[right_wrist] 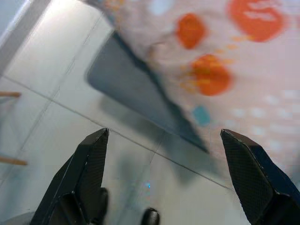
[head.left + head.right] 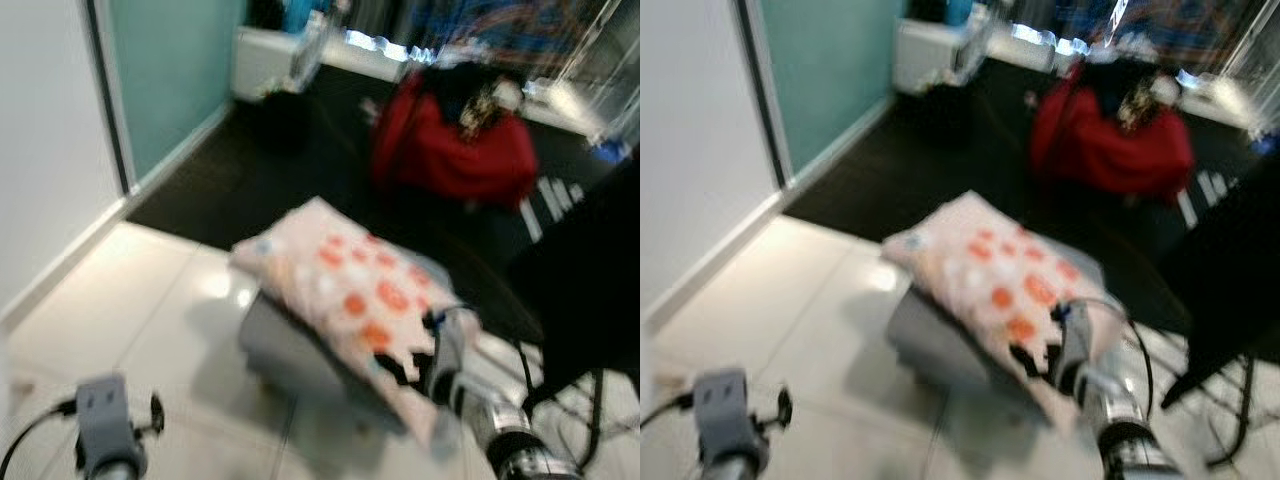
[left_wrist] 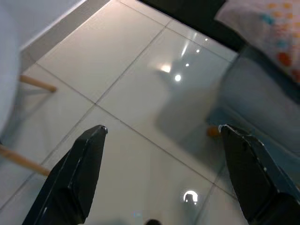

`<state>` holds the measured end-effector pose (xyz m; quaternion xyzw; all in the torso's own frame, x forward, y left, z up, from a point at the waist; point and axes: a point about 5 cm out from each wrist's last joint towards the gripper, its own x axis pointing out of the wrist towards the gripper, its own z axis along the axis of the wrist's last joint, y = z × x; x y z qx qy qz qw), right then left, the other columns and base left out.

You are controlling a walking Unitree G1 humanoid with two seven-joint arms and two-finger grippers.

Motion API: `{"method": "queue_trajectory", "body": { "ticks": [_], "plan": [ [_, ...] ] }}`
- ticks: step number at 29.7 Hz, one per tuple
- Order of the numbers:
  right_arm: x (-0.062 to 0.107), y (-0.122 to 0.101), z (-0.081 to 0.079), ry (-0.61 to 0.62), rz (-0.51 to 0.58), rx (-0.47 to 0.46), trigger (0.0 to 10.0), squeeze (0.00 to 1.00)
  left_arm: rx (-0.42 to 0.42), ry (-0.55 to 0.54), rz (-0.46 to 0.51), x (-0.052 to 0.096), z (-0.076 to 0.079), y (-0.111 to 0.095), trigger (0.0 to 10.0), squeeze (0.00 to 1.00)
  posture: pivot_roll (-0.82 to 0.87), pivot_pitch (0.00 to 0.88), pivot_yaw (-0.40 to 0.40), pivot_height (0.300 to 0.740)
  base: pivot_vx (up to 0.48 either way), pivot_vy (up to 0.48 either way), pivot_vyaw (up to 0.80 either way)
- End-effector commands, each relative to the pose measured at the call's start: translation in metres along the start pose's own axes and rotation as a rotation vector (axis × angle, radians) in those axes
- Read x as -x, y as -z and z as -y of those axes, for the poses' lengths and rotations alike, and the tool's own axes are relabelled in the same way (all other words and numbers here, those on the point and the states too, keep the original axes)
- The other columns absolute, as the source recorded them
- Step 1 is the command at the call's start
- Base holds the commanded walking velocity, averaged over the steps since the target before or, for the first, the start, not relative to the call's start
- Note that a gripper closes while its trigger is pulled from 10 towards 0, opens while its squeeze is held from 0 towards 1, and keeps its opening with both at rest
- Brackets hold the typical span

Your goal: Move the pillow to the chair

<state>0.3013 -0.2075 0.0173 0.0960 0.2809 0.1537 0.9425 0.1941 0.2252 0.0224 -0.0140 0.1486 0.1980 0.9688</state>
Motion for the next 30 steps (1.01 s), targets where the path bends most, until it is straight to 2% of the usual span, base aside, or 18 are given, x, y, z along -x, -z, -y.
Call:
{"method": "queue_trajectory", "body": {
  "ticks": [1,4,22,25,30],
  "plan": [
    [0.0043,0.0083,0.0057,0.017,-0.042,0.010,10.0,0.00,0.002,0.008,-0.035,0.0036,0.0026,0.0075,10.0,0.00,-0.02,0.070,-0.187,0.740,0.000,-0.480,-0.76],
    [0.0044,0.0088,0.0055,0.014,-0.045,0.016,10.0,0.00,0.002,0.011,-0.037,0.0036,0.0030,0.0077,10.0,0.00,-0.02,0.070,-0.187,0.740,0.000,-0.436,-0.76],
    [0.0056,0.0097,0.0077,0.019,-0.035,0.004,10.0,0.00,0.009,-0.003,-0.038,0.0037,0.0023,0.0079,10.0,0.00,-0.03,0.070,-0.190,0.740,0.000,0.000,-0.76],
    [0.0056,0.0090,0.0076,0.018,-0.027,0.008,10.0,0.00,-0.005,-0.005,-0.044,0.0036,0.0017,0.0081,10.0,0.00,-0.03,0.068,-0.189,0.740,0.000,-0.435,0.00],
    [0.0055,0.0091,0.0074,0.017,-0.025,0.008,10.0,0.00,0.004,-0.044,-0.041,0.0030,-0.0023,0.0077,10.0,0.00,-0.03,0.067,-0.188,0.740,0.000,0.000,0.00]
  ]
}}
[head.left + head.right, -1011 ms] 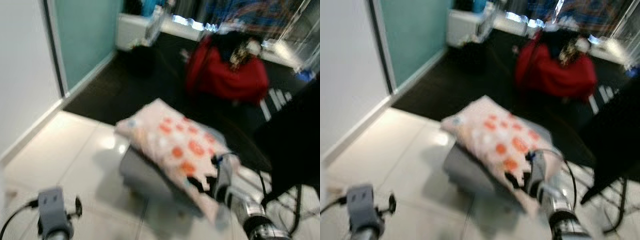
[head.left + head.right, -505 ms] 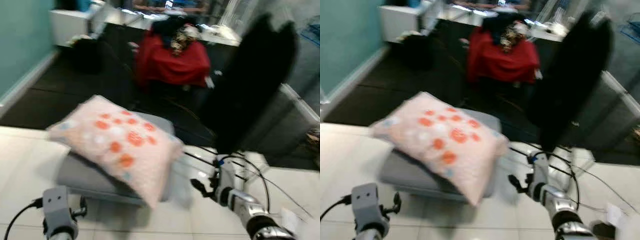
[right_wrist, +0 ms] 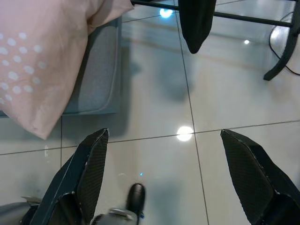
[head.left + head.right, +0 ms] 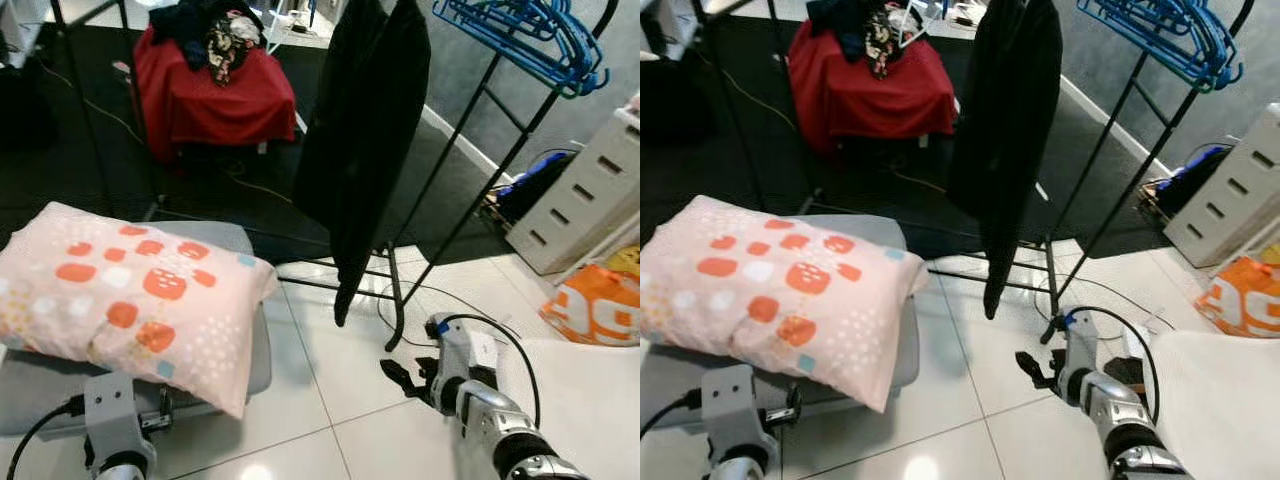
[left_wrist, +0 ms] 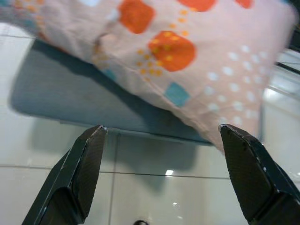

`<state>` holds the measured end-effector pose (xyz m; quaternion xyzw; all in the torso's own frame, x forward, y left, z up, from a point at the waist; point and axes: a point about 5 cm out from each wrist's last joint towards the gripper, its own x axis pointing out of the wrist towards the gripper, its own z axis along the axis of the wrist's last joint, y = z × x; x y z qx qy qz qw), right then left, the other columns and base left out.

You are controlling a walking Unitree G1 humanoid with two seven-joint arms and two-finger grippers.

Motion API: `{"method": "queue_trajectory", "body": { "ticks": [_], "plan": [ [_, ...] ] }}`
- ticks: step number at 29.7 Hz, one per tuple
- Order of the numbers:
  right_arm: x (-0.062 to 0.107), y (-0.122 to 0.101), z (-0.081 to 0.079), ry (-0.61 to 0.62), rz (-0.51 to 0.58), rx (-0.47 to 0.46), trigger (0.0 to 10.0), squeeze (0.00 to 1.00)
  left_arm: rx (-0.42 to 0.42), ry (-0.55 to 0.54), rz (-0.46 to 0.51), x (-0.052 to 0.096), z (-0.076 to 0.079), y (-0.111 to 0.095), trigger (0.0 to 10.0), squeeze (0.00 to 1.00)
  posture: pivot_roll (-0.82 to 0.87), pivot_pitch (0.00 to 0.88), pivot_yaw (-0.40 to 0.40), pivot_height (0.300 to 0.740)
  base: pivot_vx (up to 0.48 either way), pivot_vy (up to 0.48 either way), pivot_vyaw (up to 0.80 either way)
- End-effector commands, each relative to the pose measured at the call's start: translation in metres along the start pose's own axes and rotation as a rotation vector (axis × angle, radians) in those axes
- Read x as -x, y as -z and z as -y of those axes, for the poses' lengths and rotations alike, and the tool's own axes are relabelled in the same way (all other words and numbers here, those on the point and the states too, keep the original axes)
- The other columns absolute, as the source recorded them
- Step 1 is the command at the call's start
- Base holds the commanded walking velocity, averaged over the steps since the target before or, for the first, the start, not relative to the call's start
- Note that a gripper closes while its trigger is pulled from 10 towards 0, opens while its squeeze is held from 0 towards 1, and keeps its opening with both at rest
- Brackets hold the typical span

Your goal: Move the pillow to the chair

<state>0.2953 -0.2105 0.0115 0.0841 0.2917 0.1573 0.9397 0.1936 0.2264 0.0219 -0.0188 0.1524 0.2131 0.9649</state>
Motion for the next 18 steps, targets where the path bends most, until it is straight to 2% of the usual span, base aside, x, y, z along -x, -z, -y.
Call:
{"method": "queue_trajectory", "body": {
  "ticks": [1,4,6,9,11,13,15,18],
  "plan": [
    [0.003,0.002,0.004,0.015,0.002,-0.012,10.0,0.00,-0.009,-0.031,-0.028,0.003,-0.003,0.007,10.0,0.00,-0.03,0.067,-0.188,0.740,0.000,0.000,0.00],
    [0.003,-0.001,0.003,-0.003,0.029,0.016,10.0,0.00,-0.023,-0.049,-0.021,0.002,-0.005,0.005,10.0,0.00,-0.03,0.067,-0.188,0.740,0.000,0.000,0.00],
    [0.002,0.000,0.000,-0.030,0.020,0.073,10.0,0.00,-0.024,-0.073,0.006,0.000,-0.007,-0.005,10.0,0.00,-0.03,0.069,-0.190,0.740,0.000,0.000,0.80],
    [0.002,0.001,-0.001,-0.042,0.011,0.092,10.0,0.00,-0.017,-0.089,0.041,-0.002,-0.008,-0.015,10.0,0.00,-0.03,0.070,-0.190,0.740,0.000,0.000,0.80],
    [0.002,0.001,-0.001,-0.043,0.010,0.089,10.0,0.00,-0.003,-0.075,0.075,-0.006,-0.007,-0.026,10.0,0.00,-0.03,0.069,-0.190,0.740,0.000,0.000,0.80],
    [0.002,0.001,-0.001,-0.043,0.010,0.089,10.0,0.00,-0.003,-0.075,0.075,-0.006,-0.007,-0.026,10.0,0.00,-0.03,0.069,-0.190,0.740,0.000,0.000,0.80],
    [0.002,0.002,0.000,-0.040,0.008,0.080,10.0,0.00,0.035,-0.019,0.109,-0.014,-0.003,-0.037,10.0,0.00,-0.04,0.067,-0.186,0.740,0.000,0.000,0.80],
    [0.003,0.003,0.000,-0.036,0.007,0.071,10.0,0.00,0.049,0.009,0.123,-0.017,0.000,-0.041,10.0,0.00,-0.04,0.067,-0.186,0.740,0.000,0.000,0.61]
  ]
}}
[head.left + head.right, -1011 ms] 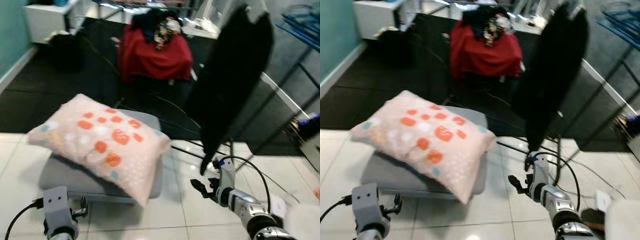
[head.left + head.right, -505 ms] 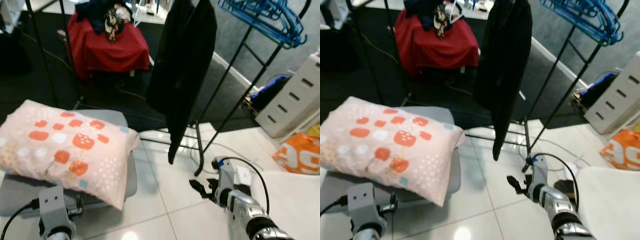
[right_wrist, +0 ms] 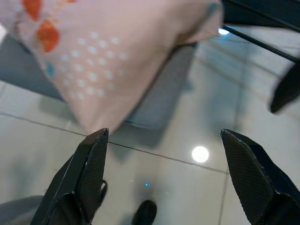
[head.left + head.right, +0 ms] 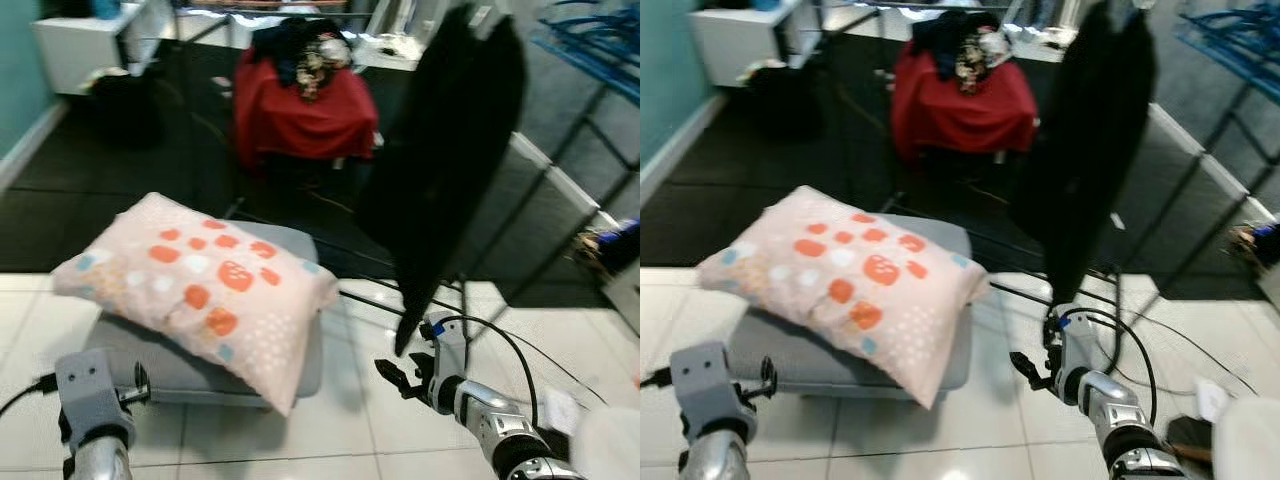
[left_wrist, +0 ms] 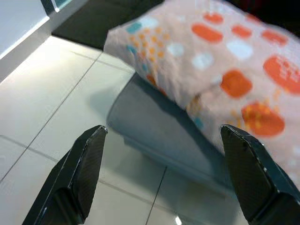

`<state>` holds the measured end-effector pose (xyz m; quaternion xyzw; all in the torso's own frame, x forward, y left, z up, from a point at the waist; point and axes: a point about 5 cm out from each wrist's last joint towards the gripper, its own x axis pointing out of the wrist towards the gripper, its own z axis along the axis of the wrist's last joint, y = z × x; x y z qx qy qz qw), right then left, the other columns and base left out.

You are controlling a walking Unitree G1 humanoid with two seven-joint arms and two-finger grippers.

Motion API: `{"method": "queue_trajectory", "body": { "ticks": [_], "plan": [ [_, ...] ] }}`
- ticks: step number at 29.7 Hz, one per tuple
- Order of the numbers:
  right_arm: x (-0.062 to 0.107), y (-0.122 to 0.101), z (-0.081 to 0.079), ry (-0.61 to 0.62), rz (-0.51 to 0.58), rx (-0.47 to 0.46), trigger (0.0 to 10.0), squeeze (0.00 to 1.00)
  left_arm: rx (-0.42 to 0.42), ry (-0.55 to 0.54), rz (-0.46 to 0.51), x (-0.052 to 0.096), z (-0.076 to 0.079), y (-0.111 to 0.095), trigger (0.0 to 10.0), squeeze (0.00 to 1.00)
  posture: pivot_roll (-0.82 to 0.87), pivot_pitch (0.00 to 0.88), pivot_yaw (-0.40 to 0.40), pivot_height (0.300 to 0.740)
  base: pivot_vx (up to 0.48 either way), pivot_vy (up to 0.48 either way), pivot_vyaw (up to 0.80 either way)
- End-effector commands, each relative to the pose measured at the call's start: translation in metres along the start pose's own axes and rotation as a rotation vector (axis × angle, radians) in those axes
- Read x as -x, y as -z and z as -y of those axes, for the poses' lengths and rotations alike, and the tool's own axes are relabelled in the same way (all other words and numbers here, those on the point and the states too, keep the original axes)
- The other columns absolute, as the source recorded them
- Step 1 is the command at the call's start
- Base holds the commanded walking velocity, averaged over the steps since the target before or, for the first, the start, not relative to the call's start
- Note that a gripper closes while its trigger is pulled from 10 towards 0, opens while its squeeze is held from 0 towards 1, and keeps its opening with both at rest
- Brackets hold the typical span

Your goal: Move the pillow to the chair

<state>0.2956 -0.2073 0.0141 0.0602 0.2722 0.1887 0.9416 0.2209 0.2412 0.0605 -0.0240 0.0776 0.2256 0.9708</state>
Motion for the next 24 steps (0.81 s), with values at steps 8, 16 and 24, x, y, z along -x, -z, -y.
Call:
{"method": "queue_trajectory", "body": {
  "ticks": [8,16,24],
  "plan": [
    [0.004,0.006,0.005,0.031,-0.011,-0.023,10.0,0.00,0.034,0.098,0.007,-0.010,0.012,-0.006,10.0,0.00,-0.05,0.060,-0.177,0.740,0.000,0.000,0.00],
    [0.005,0.006,0.008,0.042,-0.018,-0.029,10.0,0.00,0.065,0.115,0.004,-0.014,0.016,-0.010,10.0,0.00,-0.05,0.056,-0.172,0.740,0.253,0.000,0.00],
    [0.005,0.007,0.008,0.045,-0.029,-0.031,10.0,0.00,0.078,0.120,0.004,-0.015,0.015,-0.009,10.0,0.00,-0.05,0.056,-0.172,0.740,0.263,0.000,0.00]
  ]
}}
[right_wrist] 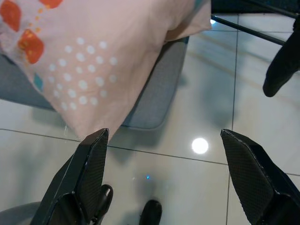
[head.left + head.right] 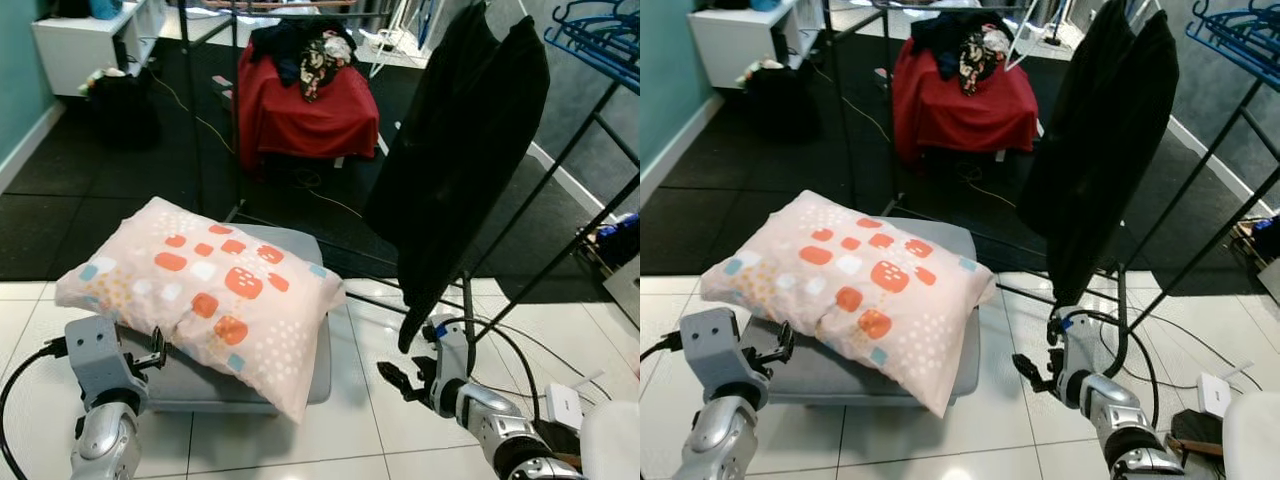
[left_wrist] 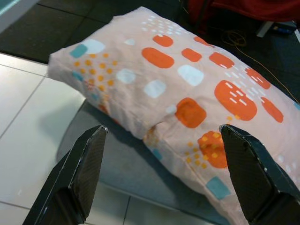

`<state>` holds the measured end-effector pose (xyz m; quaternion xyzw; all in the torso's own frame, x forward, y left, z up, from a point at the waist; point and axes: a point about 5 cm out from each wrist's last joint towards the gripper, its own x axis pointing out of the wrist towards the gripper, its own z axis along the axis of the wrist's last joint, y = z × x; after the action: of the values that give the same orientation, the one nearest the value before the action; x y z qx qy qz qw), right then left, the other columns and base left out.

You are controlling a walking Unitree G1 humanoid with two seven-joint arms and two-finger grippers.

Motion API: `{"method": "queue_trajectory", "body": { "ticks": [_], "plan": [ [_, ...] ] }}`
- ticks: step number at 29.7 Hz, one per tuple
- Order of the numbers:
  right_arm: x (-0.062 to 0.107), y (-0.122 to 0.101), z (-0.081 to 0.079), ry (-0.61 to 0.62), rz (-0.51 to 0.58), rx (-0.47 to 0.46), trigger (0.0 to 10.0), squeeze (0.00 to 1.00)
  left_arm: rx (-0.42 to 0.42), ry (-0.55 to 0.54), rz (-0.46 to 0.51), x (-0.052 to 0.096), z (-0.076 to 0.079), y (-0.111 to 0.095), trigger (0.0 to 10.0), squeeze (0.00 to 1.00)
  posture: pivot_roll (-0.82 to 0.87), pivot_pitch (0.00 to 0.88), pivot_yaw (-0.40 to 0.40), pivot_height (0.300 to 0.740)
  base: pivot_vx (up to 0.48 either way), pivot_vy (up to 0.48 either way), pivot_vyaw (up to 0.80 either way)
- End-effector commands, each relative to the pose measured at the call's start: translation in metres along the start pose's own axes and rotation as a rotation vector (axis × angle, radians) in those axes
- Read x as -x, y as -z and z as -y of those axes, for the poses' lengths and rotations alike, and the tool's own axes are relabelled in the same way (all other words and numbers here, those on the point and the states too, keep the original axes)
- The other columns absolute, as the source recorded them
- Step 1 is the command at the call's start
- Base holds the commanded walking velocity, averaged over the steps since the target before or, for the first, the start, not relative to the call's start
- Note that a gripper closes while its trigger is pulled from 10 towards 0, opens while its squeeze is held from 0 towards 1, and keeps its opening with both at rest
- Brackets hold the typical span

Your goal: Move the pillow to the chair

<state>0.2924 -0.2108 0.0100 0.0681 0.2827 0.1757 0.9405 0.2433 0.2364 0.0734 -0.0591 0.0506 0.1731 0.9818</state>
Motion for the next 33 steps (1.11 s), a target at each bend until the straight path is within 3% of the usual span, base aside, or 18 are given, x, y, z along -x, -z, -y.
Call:
{"method": "queue_trajectory", "body": {
  "ticks": [1,9,24,33],
  "plan": [
    [0.0030,0.0021,0.0052,0.022,-0.015,-0.004,10.0,0.00,0.016,0.009,-0.032,0.0011,0.0008,0.0063,10.0,0.00,-0.05,0.058,-0.173,0.740,0.266,0.000,0.00],
    [0.0028,0.0021,0.0045,0.018,-0.012,-0.004,10.0,0.00,0.016,0.012,-0.033,0.0023,0.0012,0.0064,10.0,0.00,-0.05,0.060,-0.172,0.740,0.258,0.000,0.00],
    [0.0025,0.0025,0.0039,0.015,-0.014,-0.004,10.0,0.00,-0.001,0.014,-0.037,0.0047,-0.0010,0.0065,10.0,0.00,-0.05,0.059,-0.171,0.740,0.000,0.000,0.00],
    [0.0029,0.0044,0.0041,0.018,-0.018,-0.006,10.0,0.00,-0.006,0.016,-0.043,0.0064,-0.0019,0.0092,10.0,0.00,-0.05,0.057,-0.169,0.740,0.301,0.000,0.00]
  ]
}}
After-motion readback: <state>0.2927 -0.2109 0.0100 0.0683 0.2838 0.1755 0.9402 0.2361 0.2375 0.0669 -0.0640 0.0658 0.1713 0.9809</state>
